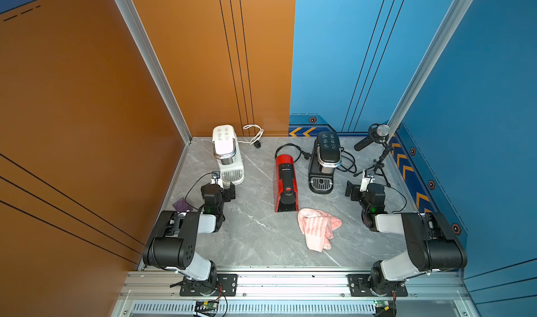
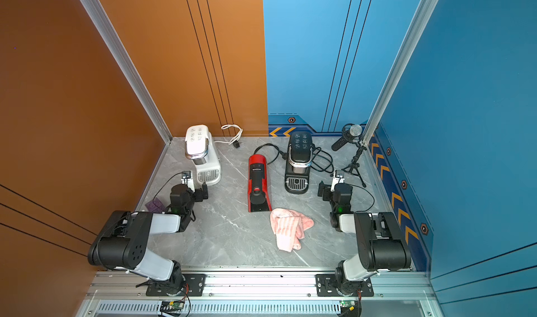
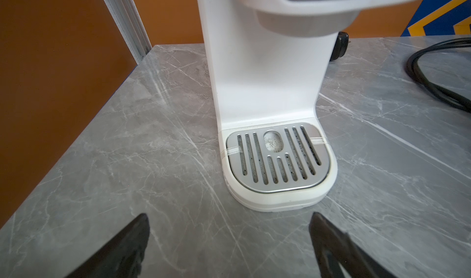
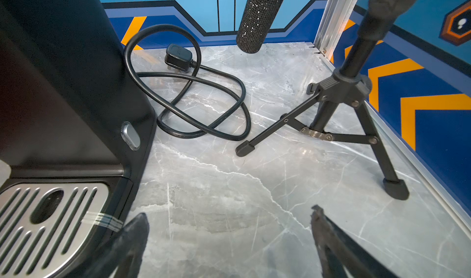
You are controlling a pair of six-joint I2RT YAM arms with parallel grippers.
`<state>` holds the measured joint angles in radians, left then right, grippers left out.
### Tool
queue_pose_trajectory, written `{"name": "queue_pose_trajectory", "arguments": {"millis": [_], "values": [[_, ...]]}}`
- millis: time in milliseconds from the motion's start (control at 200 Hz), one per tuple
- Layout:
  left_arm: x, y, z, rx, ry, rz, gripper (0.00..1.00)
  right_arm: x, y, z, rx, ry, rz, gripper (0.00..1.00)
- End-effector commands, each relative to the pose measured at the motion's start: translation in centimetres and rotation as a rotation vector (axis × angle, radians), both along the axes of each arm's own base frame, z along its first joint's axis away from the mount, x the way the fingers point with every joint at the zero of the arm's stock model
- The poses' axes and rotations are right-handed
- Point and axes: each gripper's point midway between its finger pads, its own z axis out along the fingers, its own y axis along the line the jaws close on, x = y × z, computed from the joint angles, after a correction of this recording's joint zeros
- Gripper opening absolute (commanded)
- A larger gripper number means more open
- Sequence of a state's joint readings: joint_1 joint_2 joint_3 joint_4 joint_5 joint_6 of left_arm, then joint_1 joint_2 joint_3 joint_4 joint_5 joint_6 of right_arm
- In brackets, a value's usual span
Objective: Wipe the surface of a coffee machine
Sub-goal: Adjust the coffee machine at the center of the board.
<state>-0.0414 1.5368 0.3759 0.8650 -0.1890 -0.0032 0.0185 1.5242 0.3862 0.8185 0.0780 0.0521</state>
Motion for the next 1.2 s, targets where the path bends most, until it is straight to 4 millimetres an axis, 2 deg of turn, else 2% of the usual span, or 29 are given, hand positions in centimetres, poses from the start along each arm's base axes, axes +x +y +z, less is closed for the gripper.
{"name": "queue_pose_trajectory", "arguments": {"millis": [0,1001,1066,1136,1191], "values": [[0.5,-0.3,0.3,0.004,-0.007,-0.023,0.98,0.3,0.0,0.3,0.003,0.001,0.003,1.00],[0.4,-0.3,0.3,0.001,-0.008,-0.023,0.99,0.3,-0.1,0.4,0.003,0.000,-0.002,1.00],[0.5,-0.1,1.2,0.012,-0.022,-0.004,0.99,0.4,-0.7,1.1,-0.016,0.004,-0.053,1.00],[-0.3,-0.2,3.4,0.046,-0.042,0.015,0.99,0.8,-1.6,2.3,-0.052,0.087,-0.120,1.00],[-1.1,-0.6,5.1,0.060,-0.027,0.015,0.99,1.1,-1.4,3.4,-0.063,0.130,-0.112,1.00]]}}
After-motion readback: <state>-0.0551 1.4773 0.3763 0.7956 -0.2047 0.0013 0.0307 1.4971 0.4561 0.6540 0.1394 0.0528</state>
